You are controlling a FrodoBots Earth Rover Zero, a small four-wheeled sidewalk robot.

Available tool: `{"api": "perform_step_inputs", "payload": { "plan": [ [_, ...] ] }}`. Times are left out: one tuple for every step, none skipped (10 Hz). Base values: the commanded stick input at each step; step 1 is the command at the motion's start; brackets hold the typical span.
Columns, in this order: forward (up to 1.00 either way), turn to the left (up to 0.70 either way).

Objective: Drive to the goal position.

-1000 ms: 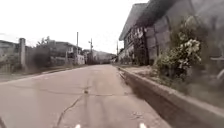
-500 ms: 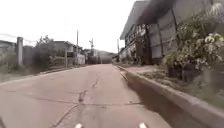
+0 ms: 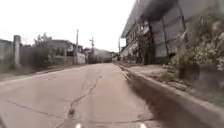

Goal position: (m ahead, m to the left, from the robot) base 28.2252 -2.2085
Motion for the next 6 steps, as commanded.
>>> {"api": "perform_step_inputs", "payload": {
  "plan": [
    [0.85, 0.00],
    [0.85, 0.00],
    [0.85, 0.00],
    [0.85, 0.00],
    [0.85, 0.00],
    [0.85, 0.00]
  ]
}}
